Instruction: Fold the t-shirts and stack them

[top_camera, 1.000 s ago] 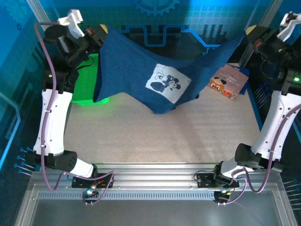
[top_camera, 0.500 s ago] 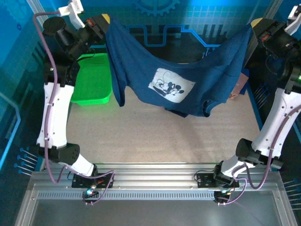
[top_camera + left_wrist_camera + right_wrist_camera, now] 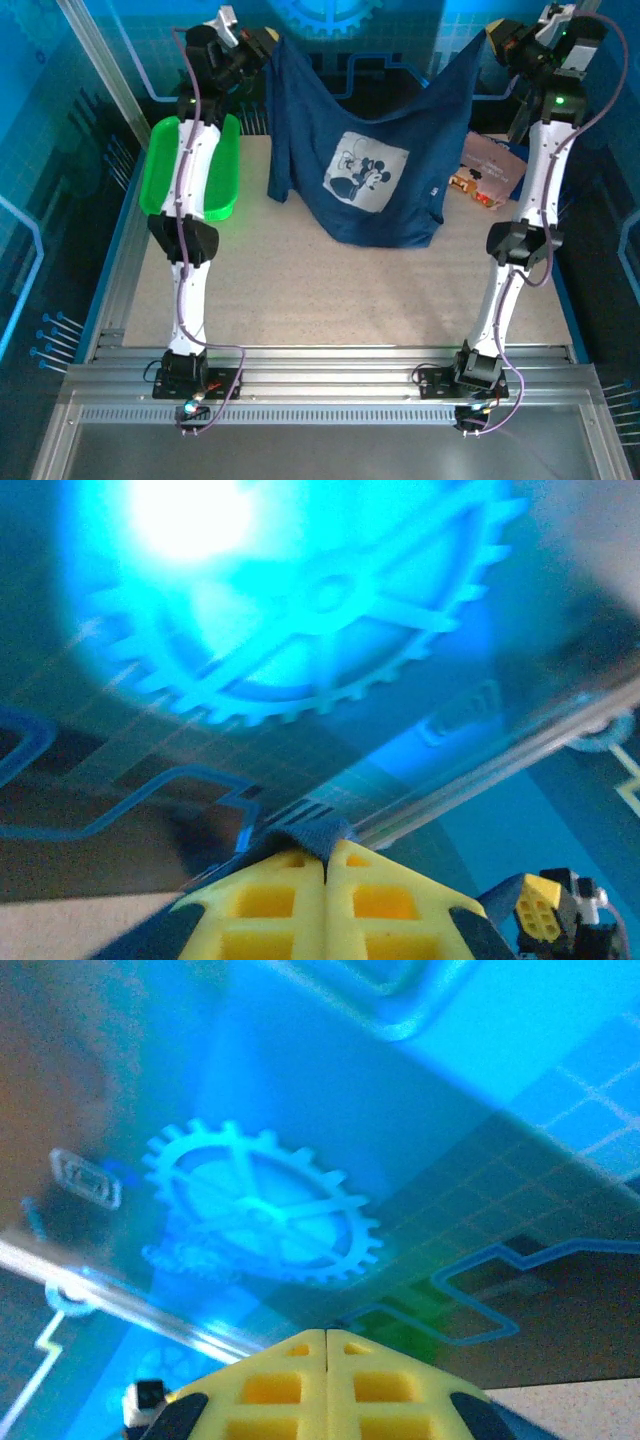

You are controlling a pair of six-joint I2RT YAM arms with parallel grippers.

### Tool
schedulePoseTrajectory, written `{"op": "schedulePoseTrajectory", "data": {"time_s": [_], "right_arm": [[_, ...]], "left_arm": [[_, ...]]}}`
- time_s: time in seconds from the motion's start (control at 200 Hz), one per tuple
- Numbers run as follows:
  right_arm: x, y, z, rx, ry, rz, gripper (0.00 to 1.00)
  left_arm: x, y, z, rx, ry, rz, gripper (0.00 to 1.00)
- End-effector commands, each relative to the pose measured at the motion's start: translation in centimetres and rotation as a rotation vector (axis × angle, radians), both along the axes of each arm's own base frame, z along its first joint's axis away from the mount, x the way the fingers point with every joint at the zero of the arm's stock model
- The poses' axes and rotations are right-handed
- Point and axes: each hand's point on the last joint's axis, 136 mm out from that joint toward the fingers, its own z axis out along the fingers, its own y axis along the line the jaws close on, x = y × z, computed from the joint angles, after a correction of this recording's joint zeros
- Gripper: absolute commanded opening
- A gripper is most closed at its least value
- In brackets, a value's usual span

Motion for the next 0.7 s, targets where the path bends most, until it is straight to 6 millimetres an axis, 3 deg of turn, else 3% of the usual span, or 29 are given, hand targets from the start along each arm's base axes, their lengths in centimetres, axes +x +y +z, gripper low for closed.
{"op": "schedulePoseTrajectory", "data": {"time_s": [0.0, 0.025, 0.045, 0.11, 0.215, 0.295, 0.385, 0.475, 0.49, 0.51, 0.585, 0.695], "right_arm": [[-2.5, -0.5, 6.7, 0.022, -0.196, -0.033, 0.00], [-2.4, -0.6, 6.6, 0.014, -0.198, -0.034, 0.00], [-3.8, -0.4, 8.2, -0.001, -0.230, -0.036, 0.00], [-5.6, -0.6, 9.8, -0.042, -0.263, -0.047, 0.00], [-8.0, -1.0, 10.3, -0.094, -0.243, -0.044, 0.00], [-9.5, -0.6, 9.5, -0.152, -0.198, -0.020, 0.00], [-11.3, 0.4, 7.2, -0.239, -0.117, 0.008, 0.00], [-13.9, 1.9, 4.4, -0.301, -0.054, 0.052, 0.00], [-14.1, 2.0, 3.3, -0.306, -0.032, 0.058, 0.00], [-14.7, 2.3, 2.1, -0.310, -0.012, 0.066, 0.00], [-16.8, 3.6, -3.1, -0.283, 0.085, 0.121, 0.00], [-21.3, 5.2, -14.5, -0.260, 0.319, 0.154, 0.00]], "left_arm": [[-3.7, 2.2, 8.3, -0.054, -0.200, 0.027, 0.00], [-4.1, 2.5, 8.9, -0.041, -0.217, 0.030, 0.00], [-4.6, 2.7, 9.5, -0.030, -0.233, 0.033, 0.00], [-5.8, 3.6, 11.1, -0.022, -0.269, 0.032, 0.00], [-7.9, 4.0, 13.2, 0.004, -0.340, -0.010, 0.00], [-9.1, 3.2, 13.0, 0.061, -0.342, -0.067, 0.00], [-10.1, 2.2, 10.8, 0.108, -0.283, -0.133, 0.00], [-11.6, 2.3, 7.4, 0.151, -0.205, -0.122, 0.00], [-11.4, 2.5, 5.7, 0.154, -0.170, -0.115, 0.00], [-12.2, 2.7, 5.2, 0.161, -0.164, -0.101, 0.00], [-13.9, 3.6, -1.4, 0.174, -0.036, -0.051, 0.00], [-17.0, 4.2, -13.7, 0.137, 0.223, -0.017, 0.00]]}}
